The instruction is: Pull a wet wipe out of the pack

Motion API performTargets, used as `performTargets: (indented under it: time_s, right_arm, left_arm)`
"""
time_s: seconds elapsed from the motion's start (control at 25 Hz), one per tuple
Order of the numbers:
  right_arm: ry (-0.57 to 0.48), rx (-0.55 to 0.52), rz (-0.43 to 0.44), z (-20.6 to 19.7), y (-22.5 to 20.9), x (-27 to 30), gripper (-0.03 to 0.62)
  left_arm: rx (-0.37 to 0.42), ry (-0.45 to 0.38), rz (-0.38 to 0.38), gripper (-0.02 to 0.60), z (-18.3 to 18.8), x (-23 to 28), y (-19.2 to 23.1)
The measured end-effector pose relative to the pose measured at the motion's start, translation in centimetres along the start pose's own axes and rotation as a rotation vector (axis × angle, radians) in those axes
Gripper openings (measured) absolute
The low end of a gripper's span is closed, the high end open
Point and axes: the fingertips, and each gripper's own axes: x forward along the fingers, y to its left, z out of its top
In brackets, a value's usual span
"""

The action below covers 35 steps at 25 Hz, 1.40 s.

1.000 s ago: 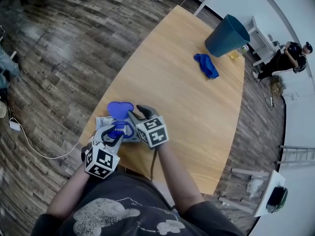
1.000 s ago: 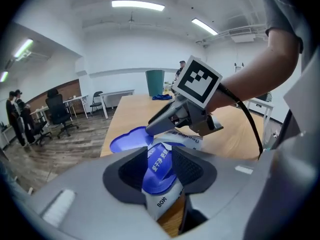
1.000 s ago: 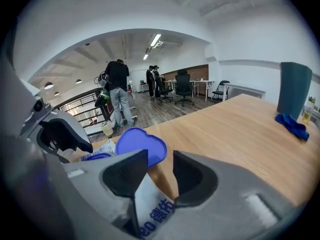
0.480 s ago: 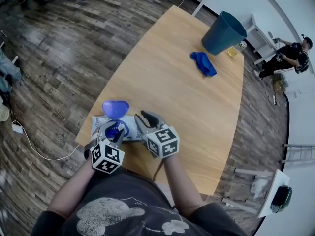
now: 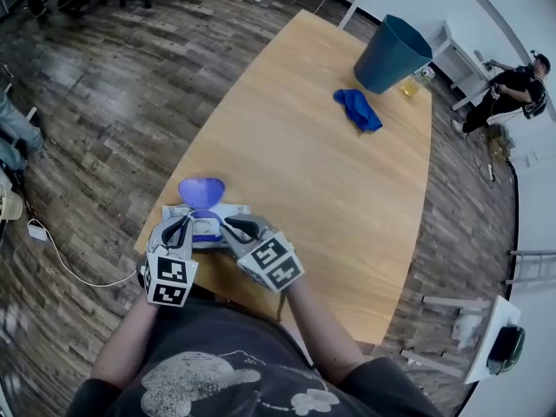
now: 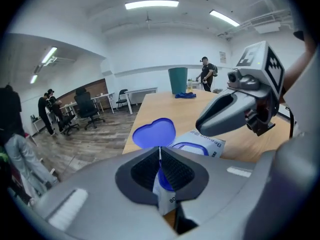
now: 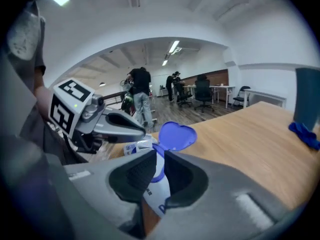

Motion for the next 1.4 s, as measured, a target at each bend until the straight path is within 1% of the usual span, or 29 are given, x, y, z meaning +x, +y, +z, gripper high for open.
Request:
performTargets:
  time_s: [0.12, 0.2, 0.32, 0.44, 0.52, 0.64, 0.72, 0.84, 0.96, 1.04, 1.2, 1.4]
  right_arm:
    - [0.085, -0.124, 0.051, -0.6, 2.0, 1.6, 0.047]
    - [0.133, -0.172, 0.07, -1.1, 2.7, 2.6, 0.068]
    - [0.19, -0.202, 0.086, -1.7, 3.0, 3.8, 0.099]
    - [0.237, -0.198, 0.096, -2.0, 3.1, 4.8, 0.106]
    - [0.277, -0.217, 0.087, -2.3, 3.3, 5.6, 0.106]
    - [0.343, -0.266, 0.046, -2.8, 3.2, 6.4, 0.106]
    - [0.368, -0.262, 0.017, -2.8, 3.1, 6.6, 0.104]
    - [0.379, -0.218, -0.004, -2.7, 2.9, 6.8, 0.092]
    - [0.381, -0.199, -0.002, -2.8, 3.0, 7.0, 0.029]
    - [0.378, -0.184, -0.003, -2.9, 3.0, 7.1, 0.01]
    - [0.346, -0.117, -0.013, -2.4, 2.7, 6.6, 0.005]
    - [0.296, -0.109, -0.034, -1.4, 2.6, 5.7, 0.003]
  left_arm:
    - [-0.018, 0.039, 0.015, 0.028, -1.1, 0.1, 1.1]
    - [-0.025, 0.064, 0.018, 0.028, -2.0, 0.3, 1.5]
    - [-0.036, 0.078, 0.01, 0.028, -2.8, 0.5, 1.4]
    - [-0.043, 0.084, -0.007, 0.028, -3.0, 0.7, 1.2]
    - [-0.046, 0.088, -0.024, 0.028, -3.2, 0.8, 1.2]
    - [-0.049, 0.096, -0.05, 0.029, -3.5, 0.9, 1.1]
    - [-0.052, 0.099, -0.064, 0.031, -3.6, 0.9, 1.0]
    - [-0.06, 0.097, -0.082, 0.031, -3.8, 1.0, 0.9]
    - [-0.069, 0.096, -0.095, 0.031, -3.9, 1.1, 1.0]
    - [-0.068, 0.097, -0.102, 0.031, -3.9, 1.2, 1.0]
    - [-0.054, 0.093, -0.104, 0.031, -3.6, 1.3, 1.0]
    - [-0.046, 0.087, -0.096, 0.029, -3.5, 1.3, 1.3]
